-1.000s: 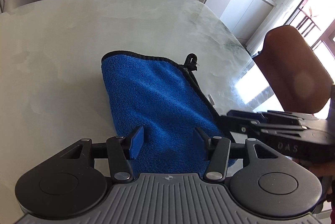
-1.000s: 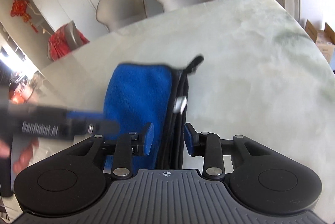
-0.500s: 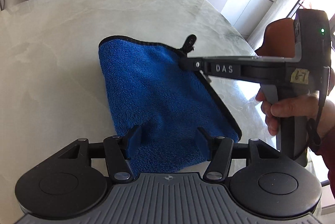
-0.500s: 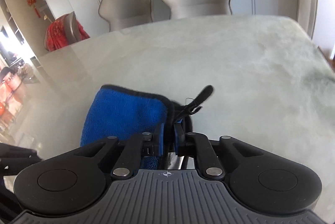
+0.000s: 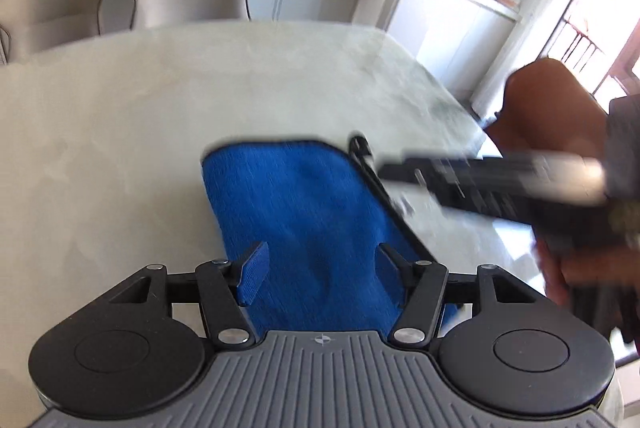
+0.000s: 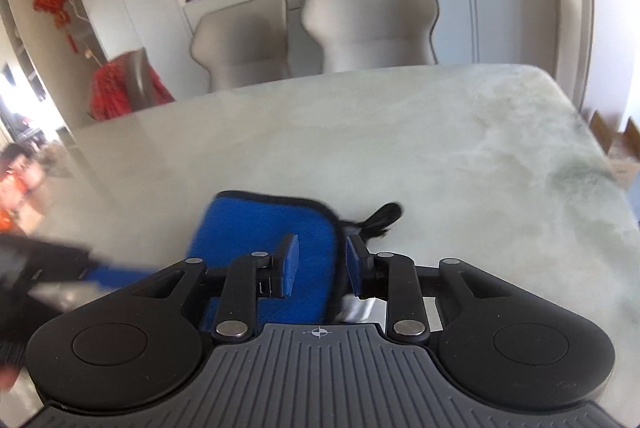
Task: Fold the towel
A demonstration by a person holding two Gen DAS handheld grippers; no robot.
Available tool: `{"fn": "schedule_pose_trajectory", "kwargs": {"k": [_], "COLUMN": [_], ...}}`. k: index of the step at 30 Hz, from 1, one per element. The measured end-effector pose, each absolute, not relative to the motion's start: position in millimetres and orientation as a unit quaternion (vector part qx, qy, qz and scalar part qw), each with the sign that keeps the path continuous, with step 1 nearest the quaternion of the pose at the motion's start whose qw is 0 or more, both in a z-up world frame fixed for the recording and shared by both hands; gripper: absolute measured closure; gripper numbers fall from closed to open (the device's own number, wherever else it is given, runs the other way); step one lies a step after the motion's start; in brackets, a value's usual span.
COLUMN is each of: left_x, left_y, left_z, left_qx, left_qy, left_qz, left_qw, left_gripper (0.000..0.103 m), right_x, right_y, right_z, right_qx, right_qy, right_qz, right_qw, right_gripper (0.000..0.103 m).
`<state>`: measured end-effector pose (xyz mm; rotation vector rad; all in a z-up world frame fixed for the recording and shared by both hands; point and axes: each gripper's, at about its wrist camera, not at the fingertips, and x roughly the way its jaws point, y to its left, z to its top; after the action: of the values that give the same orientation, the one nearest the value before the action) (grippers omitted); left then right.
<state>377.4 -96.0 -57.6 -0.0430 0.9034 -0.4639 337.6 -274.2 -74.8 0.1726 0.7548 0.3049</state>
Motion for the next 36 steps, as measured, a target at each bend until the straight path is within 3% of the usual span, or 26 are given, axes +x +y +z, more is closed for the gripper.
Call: {"fn": "schedule_pose_trajectory", "kwargs": {"k": [7, 19, 28, 36], "left_x": [427.9, 461.1, 410.9, 351.4], "left_y": [-88.4, -113.7, -102.1, -89.2], "left_z": [-57.2, -96.9, -71.6, -79.2], "left_qx": [-0.061, -0.05, -0.101, -0.131], "left_qy": [0.423, 0.483, 0.454, 0.477], "left_qz": [-0.216, -0.205, -0.22, -0.223], "left_qw": [0.878, 0.85, 0.858, 0.84], "left_gripper": [0.032, 0.033, 0.032, 0.032], "right_x": [302.1, 286.7, 276.3, 275.7], "right_y": [-274.0, -253.1, -229.1, -244.9], "right_z": [-83.3, -98.8, -80.0, -90.2], "right_qx": [0.118, 0.039, 0.005, 0.002], "right_qy": [0.395, 0.438, 0.401, 0.424], "right_qz": [0.184, 0.201, 0.239, 0.2], "right_qw": [0.892, 0.875, 0.884, 0.883], "right_gripper": [0.075, 0.076, 0.075, 0.075]}}
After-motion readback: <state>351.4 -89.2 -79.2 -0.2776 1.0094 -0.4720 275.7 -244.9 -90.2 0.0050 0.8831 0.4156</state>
